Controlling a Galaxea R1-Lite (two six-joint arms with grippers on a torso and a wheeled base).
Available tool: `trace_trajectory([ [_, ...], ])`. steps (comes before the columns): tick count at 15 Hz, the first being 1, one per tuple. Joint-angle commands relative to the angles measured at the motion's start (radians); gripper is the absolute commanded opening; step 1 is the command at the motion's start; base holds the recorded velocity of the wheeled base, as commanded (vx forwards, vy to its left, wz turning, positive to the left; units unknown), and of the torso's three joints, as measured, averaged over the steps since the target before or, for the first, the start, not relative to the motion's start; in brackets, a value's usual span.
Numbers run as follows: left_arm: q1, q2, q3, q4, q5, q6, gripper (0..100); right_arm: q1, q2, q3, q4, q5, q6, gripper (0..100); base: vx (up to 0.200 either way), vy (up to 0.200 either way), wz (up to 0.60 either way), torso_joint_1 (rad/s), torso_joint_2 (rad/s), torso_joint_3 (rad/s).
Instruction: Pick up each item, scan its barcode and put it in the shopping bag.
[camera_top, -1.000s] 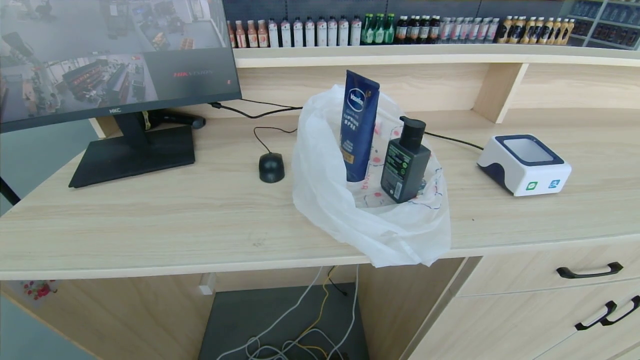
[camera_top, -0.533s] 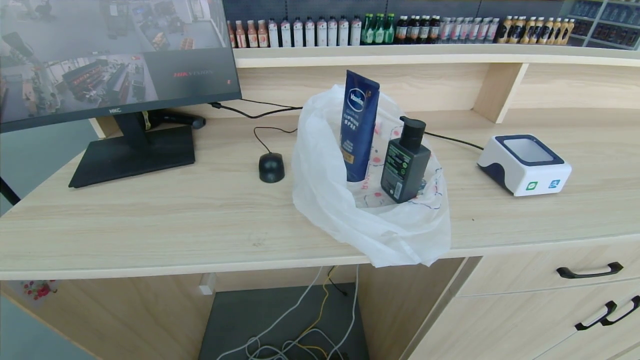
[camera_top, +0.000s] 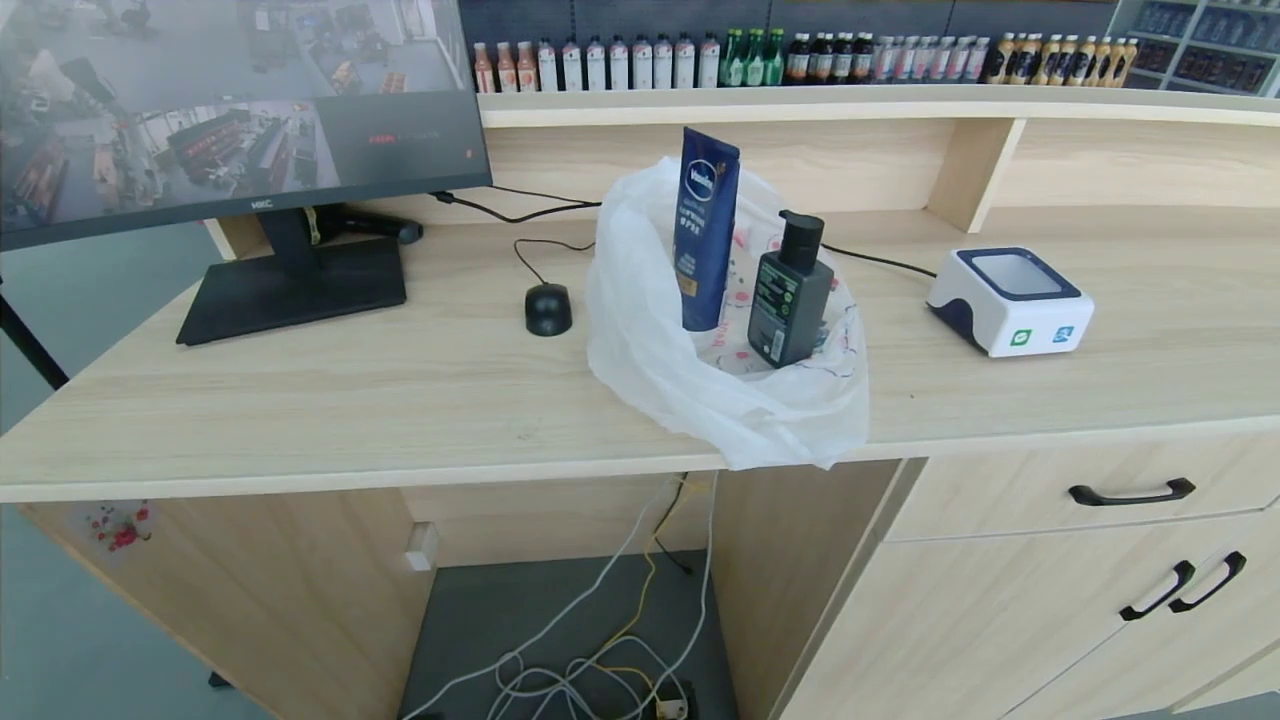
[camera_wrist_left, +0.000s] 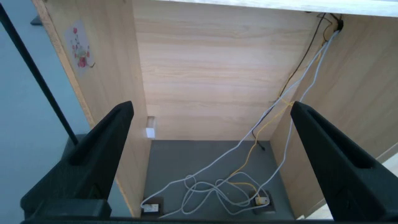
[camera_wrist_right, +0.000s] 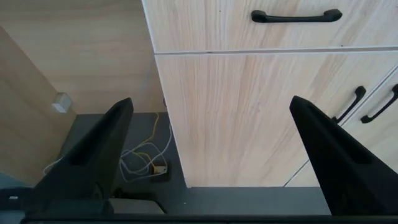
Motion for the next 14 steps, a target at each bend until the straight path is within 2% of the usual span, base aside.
trace_trajectory([
  [1, 0.0, 0.0, 0.0, 0.0, 0.0, 0.002, 100, 0.0, 0.004, 0.0, 0.0, -0.001, 0.0, 100, 0.0, 0.0, 0.0, 0.0, 0.0, 0.0],
  [4, 0.002, 0.0, 0.0, 0.0, 0.0, 0.0, 100, 0.0, 0.004, 0.0, 0.0, -0.001, 0.0, 100, 0.0, 0.0, 0.0, 0.0, 0.0, 0.0],
  [14, 0.0, 0.0, 0.0, 0.0, 0.0, 0.0, 100, 0.002, 0.004, 0.0, 0.001, -0.001, 0.0, 100, 0.0, -0.2, 0.0, 0.004, 0.0, 0.003],
])
